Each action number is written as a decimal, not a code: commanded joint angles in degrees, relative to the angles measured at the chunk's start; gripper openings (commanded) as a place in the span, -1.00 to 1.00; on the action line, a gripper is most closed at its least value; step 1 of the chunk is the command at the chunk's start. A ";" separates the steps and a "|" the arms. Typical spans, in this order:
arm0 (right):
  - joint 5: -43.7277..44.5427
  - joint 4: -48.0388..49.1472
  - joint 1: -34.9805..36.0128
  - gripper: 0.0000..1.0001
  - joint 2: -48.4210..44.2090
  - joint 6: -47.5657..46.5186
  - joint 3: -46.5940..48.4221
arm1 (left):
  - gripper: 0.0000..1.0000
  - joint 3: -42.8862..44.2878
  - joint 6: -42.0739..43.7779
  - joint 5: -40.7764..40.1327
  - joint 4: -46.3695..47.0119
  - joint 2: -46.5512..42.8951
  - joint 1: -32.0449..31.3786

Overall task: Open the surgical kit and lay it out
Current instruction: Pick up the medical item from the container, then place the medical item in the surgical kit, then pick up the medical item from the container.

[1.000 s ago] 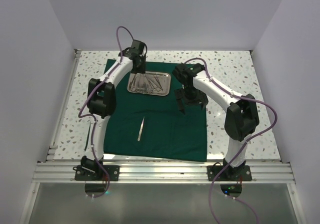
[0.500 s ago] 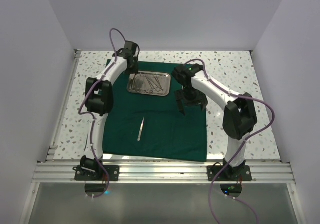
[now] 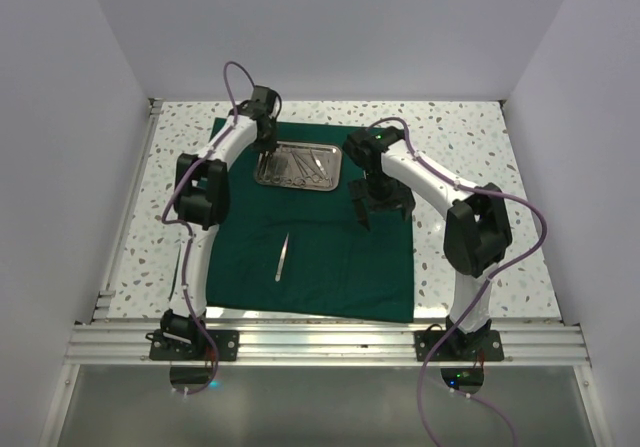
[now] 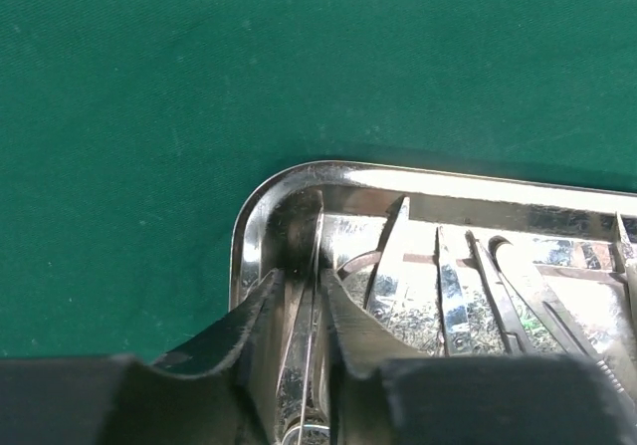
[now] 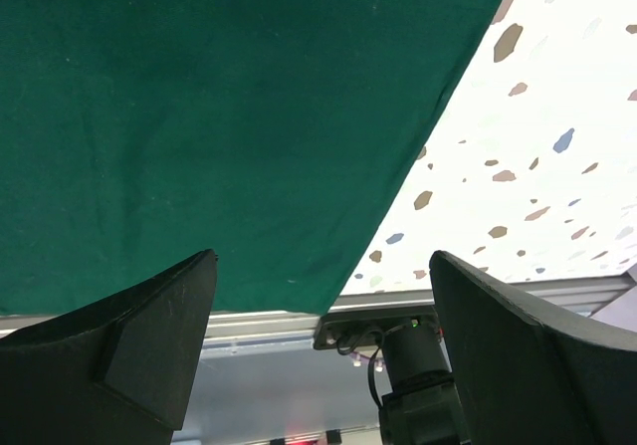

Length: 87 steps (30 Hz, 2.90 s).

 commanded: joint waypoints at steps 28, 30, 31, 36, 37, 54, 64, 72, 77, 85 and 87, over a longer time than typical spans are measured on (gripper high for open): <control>-5.70 7.30 -0.21 0.82 3.18 -0.35 14.61 | -1.00 -13.71 -2.40 -1.94 -5.22 -24.12 -2.61; -6.67 8.61 -0.12 0.82 3.80 0.44 15.58 | -1.00 -20.65 -3.63 -2.29 -4.60 -30.08 -4.88; -7.11 8.88 -0.12 0.81 4.06 0.70 15.76 | -1.00 -23.20 -4.07 -2.38 -3.82 -32.03 -5.77; -7.29 10.55 -0.12 0.81 4.15 2.02 15.68 | -1.00 -40.77 -9.33 -1.77 -1.70 -44.67 -13.14; -7.29 11.07 -0.21 0.81 3.89 2.11 15.59 | -1.00 -43.59 -10.48 -1.24 -0.05 -46.36 -13.94; -7.38 13.53 -0.21 0.81 1.70 3.78 12.09 | -0.47 -72.10 -20.78 1.93 14.13 -57.98 -20.54; -3.69 16.44 -0.12 0.81 -8.66 5.18 -3.47 | 0.42 -49.47 -13.58 -4.31 10.35 -47.45 -18.97; -1.41 14.25 -0.21 0.81 -15.79 7.47 -11.21 | 0.10 -15.55 -12.16 -7.91 5.34 -20.21 -16.77; 1.32 11.96 -0.21 0.82 -21.23 9.31 -14.72 | 0.06 -0.57 -11.81 -12.57 2.78 -6.94 -16.24; 5.19 8.53 -0.21 0.83 -26.78 11.33 -19.04 | 0.04 7.71 -13.04 -14.33 2.78 0.73 -13.78; 5.45 7.92 -0.21 0.83 -27.31 11.43 -19.74 | 0.04 7.54 -12.61 -13.37 3.83 1.87 -13.08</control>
